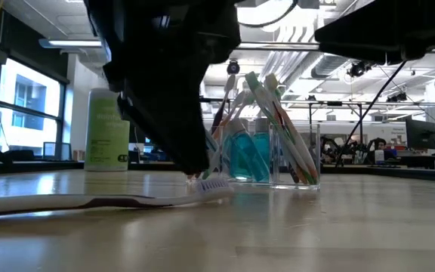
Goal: Pick & Place toothbrushing station
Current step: Put the violet toothbrush into the transparent organizer
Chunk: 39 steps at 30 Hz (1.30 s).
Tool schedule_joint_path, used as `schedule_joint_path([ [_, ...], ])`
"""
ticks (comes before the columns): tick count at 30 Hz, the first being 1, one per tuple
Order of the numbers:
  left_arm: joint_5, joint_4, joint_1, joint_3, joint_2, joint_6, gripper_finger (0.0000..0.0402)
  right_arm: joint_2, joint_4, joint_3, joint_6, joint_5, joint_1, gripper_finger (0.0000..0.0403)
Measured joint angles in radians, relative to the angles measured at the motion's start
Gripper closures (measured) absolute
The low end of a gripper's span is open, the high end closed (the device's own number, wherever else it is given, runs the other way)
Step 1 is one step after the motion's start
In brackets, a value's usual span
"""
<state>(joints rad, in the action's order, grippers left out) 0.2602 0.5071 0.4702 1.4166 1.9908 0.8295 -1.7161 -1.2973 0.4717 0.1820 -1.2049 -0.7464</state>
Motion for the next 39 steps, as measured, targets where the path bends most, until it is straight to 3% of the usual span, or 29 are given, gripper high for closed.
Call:
schedule_joint_path([
  [28,-0.02,-0.017,-0.016,-0.002,0.019,-0.003,0.0284,0.0,0.015,0.0,-0.005,0.0,-0.006,0.014],
  [39,-0.089,-0.028,-0.044,0.003,0.078,0.0,0.0284,0.0,0.016,0.0,-0.012,0.005,-0.006,0.014],
])
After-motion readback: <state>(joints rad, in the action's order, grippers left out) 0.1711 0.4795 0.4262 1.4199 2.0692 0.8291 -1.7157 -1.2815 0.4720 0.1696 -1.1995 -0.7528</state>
